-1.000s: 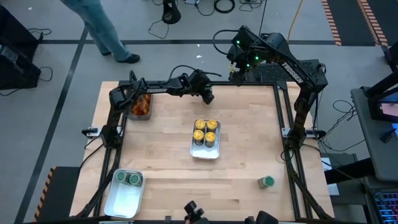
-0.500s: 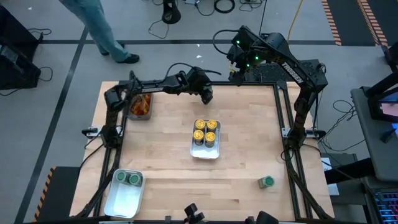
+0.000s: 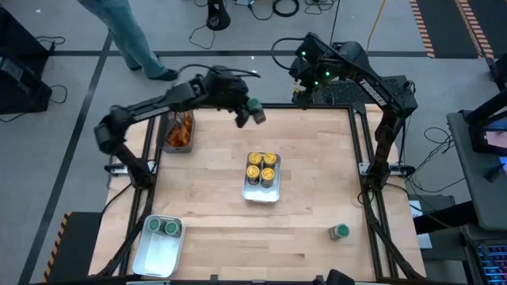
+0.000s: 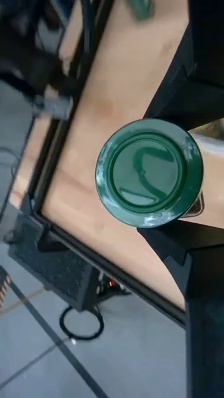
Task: Sort spices by type
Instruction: Put the top green spice bottle into the bottom white bin
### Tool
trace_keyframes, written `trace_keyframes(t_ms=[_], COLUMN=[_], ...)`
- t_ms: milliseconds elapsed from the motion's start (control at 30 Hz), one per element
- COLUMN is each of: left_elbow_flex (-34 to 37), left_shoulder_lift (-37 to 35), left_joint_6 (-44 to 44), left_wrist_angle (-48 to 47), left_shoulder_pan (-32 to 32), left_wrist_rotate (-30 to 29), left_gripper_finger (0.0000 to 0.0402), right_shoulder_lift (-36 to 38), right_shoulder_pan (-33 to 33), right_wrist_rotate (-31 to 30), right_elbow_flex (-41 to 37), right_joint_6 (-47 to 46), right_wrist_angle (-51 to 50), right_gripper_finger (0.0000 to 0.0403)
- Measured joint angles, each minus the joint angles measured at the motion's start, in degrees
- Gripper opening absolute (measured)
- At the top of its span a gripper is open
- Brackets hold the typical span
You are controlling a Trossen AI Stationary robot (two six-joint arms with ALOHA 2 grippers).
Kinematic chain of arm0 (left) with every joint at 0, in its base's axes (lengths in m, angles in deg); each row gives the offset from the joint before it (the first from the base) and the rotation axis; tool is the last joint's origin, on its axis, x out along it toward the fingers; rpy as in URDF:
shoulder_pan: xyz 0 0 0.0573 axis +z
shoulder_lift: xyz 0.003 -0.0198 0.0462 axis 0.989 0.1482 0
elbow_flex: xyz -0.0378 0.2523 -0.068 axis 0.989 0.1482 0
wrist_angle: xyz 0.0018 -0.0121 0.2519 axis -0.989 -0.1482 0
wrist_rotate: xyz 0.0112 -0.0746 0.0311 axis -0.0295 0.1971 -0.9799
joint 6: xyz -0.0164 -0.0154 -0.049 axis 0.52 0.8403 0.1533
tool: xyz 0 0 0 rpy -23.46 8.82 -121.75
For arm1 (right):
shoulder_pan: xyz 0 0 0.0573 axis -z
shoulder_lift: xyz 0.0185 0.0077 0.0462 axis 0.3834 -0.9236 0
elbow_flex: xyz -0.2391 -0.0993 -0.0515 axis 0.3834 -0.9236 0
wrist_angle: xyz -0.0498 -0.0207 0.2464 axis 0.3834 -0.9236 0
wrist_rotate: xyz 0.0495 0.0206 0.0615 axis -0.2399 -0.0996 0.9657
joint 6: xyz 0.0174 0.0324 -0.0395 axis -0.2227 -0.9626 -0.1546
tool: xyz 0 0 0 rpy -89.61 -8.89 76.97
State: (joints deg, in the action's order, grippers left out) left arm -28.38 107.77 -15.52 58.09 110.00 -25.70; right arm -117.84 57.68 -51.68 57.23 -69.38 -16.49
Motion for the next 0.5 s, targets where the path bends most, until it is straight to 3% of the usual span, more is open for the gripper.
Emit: trace_keyframes(t_ms=[200, 367, 500], left_elbow_flex=[-0.07, -0.07, -0.07], left_shoulder_lift=[-10.75, -19.41, -25.24], left_joint_6=[0.88, 8.29, 15.69], left_wrist_angle=[-12.73, -22.95, -26.66], left_shoulder_pan=[-2.24, -8.07, -15.98], left_wrist_rotate=[2.83, 2.69, -2.85], left_gripper_finger=[0.0205, 0.0205, 0.0205], right_shoulder_lift=[0.46, 0.98, 0.87], right_shoulder_pan=[0.00, -0.64, -1.72], right_wrist_rotate=[0.00, 0.00, 1.08], right_elbow_flex=[0.00, 0.02, 0.02], right_joint_6=[0.64, 1.84, 3.15], right_wrist_angle=[0.00, 0.33, 1.30], right_gripper_finger=[0.0281, 0.0281, 0.0281])
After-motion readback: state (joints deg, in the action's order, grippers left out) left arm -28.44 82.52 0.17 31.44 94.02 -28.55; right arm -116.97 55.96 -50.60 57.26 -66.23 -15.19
